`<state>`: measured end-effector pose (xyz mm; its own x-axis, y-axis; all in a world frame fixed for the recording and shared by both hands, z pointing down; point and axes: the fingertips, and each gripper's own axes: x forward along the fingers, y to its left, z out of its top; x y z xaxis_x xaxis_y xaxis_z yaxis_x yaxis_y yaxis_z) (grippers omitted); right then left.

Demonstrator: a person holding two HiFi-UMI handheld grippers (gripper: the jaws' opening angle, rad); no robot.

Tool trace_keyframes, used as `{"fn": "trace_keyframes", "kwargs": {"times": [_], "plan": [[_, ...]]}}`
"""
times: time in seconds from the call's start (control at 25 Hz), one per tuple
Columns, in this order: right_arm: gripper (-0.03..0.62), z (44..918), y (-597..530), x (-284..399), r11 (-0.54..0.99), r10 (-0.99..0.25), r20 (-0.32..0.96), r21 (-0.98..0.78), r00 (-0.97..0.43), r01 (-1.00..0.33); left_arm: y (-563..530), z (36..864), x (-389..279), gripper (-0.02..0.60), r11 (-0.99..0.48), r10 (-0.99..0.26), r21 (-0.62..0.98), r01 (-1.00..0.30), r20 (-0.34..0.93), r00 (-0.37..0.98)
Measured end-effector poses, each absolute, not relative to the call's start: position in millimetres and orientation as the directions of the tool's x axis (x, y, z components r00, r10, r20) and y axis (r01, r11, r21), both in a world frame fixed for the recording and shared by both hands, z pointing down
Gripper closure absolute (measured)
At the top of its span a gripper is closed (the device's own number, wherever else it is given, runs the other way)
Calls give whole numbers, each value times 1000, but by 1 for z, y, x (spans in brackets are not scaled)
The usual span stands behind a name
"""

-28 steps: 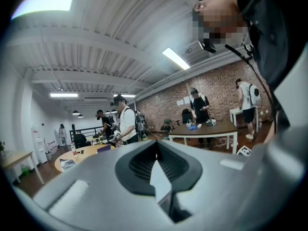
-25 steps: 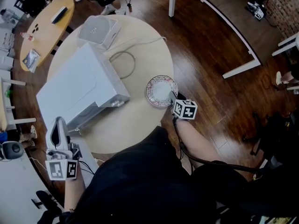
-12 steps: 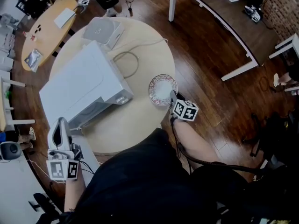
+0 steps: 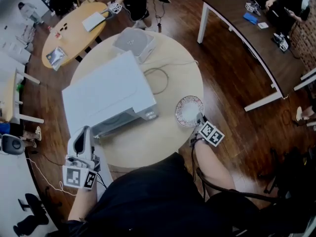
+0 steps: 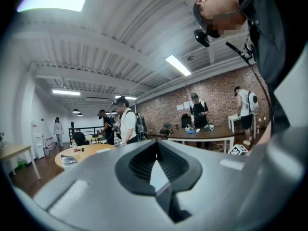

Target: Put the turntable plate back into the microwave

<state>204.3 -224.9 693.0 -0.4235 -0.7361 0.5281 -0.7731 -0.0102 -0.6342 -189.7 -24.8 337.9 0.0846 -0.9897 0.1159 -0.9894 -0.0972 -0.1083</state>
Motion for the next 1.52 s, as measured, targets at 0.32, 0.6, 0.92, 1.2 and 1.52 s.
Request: {"fn": "trace_keyframes", "kwargs": {"times": [0.32,0.6,0.92,1.2,1.52], "plan": [[569,693,-241,203,-54,-765,467,-733,-444,-678,-14,336,-195,577,-39,-998,-134,-990,62,31],[568,668,-244,193,-107,-795,412,-818,-445,-565,8,339,-219,577,17,-999,-82,-996,47,-21],[568,651,-233,198,-129,-831,366,-860,-419,-495,18,340,-234,577,6,-999,-69,-998,46,-9],[568,619,-217,197,-121,-849,333,-878,-410,-463,19,348,-236,577,-33,-999,-62,-998,37,31],[568,618,-199,202,-133,-853,337,-878,-398,-459,23,345,-236,577,-57,-998,-62,-996,22,55]]}}
